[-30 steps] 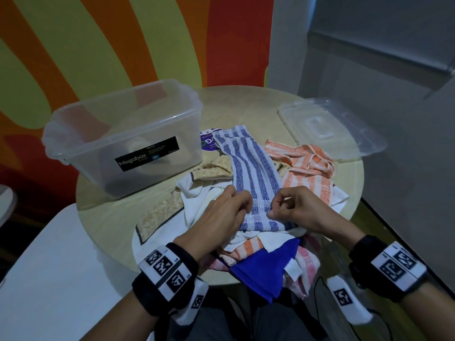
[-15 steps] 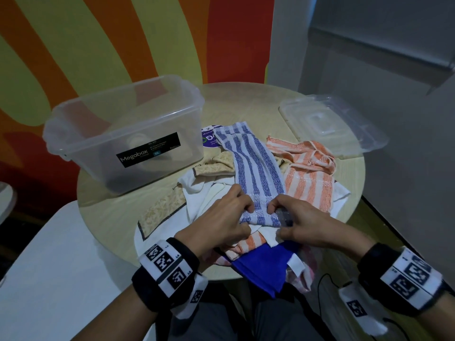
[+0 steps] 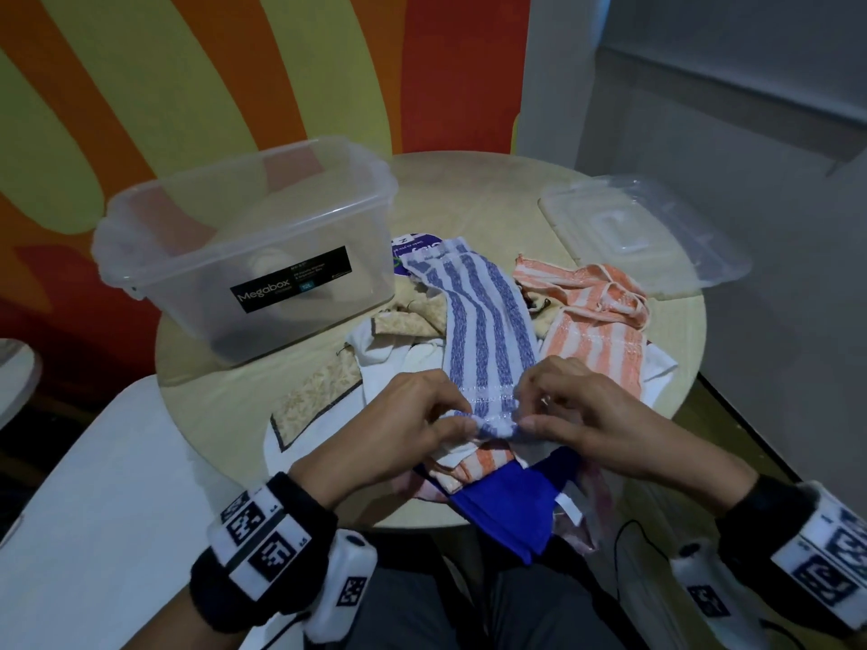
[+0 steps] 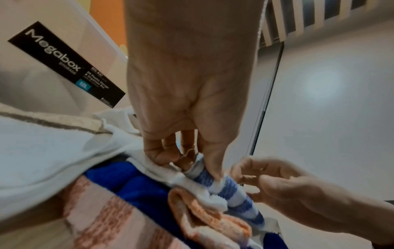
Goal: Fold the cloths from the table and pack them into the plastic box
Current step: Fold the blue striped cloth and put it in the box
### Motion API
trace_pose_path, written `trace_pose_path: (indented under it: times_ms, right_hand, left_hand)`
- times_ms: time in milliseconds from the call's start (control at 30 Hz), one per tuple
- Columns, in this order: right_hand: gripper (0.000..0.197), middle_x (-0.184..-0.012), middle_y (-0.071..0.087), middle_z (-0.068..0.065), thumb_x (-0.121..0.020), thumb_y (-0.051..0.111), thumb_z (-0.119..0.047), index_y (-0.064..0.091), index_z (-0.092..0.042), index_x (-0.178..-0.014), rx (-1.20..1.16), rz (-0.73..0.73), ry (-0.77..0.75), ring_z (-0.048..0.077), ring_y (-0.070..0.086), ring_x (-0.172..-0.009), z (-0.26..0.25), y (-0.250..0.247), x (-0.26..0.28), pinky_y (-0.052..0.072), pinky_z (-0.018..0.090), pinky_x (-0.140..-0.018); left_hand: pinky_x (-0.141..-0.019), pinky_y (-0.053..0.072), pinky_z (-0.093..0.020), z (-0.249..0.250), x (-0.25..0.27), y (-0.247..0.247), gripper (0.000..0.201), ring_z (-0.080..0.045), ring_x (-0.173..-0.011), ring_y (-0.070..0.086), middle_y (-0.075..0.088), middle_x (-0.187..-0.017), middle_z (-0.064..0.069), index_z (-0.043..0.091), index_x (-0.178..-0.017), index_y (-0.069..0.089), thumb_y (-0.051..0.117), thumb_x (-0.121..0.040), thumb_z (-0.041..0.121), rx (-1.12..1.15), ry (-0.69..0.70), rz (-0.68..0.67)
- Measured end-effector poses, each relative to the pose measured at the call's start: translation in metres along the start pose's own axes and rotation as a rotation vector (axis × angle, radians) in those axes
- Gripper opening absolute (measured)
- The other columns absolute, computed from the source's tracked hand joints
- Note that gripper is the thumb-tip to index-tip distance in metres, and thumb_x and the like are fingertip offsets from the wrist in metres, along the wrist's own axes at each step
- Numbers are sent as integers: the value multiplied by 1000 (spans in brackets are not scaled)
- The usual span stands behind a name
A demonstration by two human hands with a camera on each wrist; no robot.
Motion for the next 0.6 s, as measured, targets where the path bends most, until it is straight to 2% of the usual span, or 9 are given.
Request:
trace_pose_path:
  times_ms: [100, 133, 200, 267, 333, 467, 533, 600]
  right_hand:
    - [38, -109, 58, -17, -85, 72, -55, 62, -31, -113, 60, -5, -30, 4, 52, -105, -8, 13, -2, 45, 20, -85]
    - [36, -106, 59, -16, -86, 73, -51, 62, -29, -113, 105, -1, -43, 2, 52, -102, -8, 19, -5, 46, 22, -83]
    - [17, -94, 63, -10, -92, 73, -33, 68, -22, -104, 118, 65, -44, 4, 55, -90, 0, 22, -10, 48, 30, -76]
    - [5, -84, 68, -7, -95, 71, -23, 73, -19, -95, -6, 77, 48, 7, 60, -79, 17, 16, -13, 49, 29, -68]
    - [9, -80, 73, -5, -96, 70, -23, 76, -19, -90, -142, 28, 134, 10, 66, -74, 30, 13, -12, 50, 29, -66]
    - [9, -82, 75, 5, -95, 70, -21, 75, -14, -92, -278, 35, 183, 23, 68, -73, 38, 10, -7, 54, 30, -65]
    - [7, -79, 72, 10, -95, 71, -20, 72, -14, -92, -303, 47, 203, 19, 65, -67, 40, 12, -9, 52, 28, -62]
    - [5, -76, 71, 9, -94, 72, -19, 69, -15, -92, -299, 59, 217, 16, 63, -64, 41, 12, -11, 50, 28, -61]
  left_hand:
    - [-69, 49, -30, -7, -2, -3, 15, -4, -78, 61, 69, -87, 12, 23, -95, 77, 70, -95, 36, 51, -27, 65]
    - [-68, 49, -32, -9, -4, -3, 13, -5, -76, 62, 71, -84, 11, 24, -93, 77, 70, -95, 35, 60, -40, 68]
    - [-67, 50, -34, -14, -7, -1, 11, -5, -71, 62, 71, -79, 9, 25, -92, 75, 70, -96, 34, 68, -74, 49]
    - [-65, 47, -35, -19, -7, 2, 8, -5, -67, 59, 68, -76, 8, 27, -92, 72, 69, -96, 34, 69, -104, 38]
    - [-62, 44, -34, -22, -7, 4, 9, -8, -65, 55, 64, -73, 7, 27, -91, 68, 69, -96, 33, 72, -123, 31]
    - [-60, 40, -35, -20, -6, 9, 11, -8, -65, 55, 64, -75, 6, 24, -91, 65, 66, -99, 31, 68, -149, 6]
    - [-57, 36, -30, -20, -8, 8, 12, -5, -62, 54, 62, -73, 8, 25, -91, 61, 65, -99, 33, 32, -175, 32]
    - [-56, 34, -32, -18, -9, 7, 16, -10, -67, 55, 61, -73, 8, 27, -92, 54, 66, -97, 35, -34, -196, 74]
Point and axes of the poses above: each hand's wrist, its own x-axis away from the middle knuckle, its own y-axis out of the palm, z = x × y, the point moved 9 cm from there along -x, towards the middle knuckle
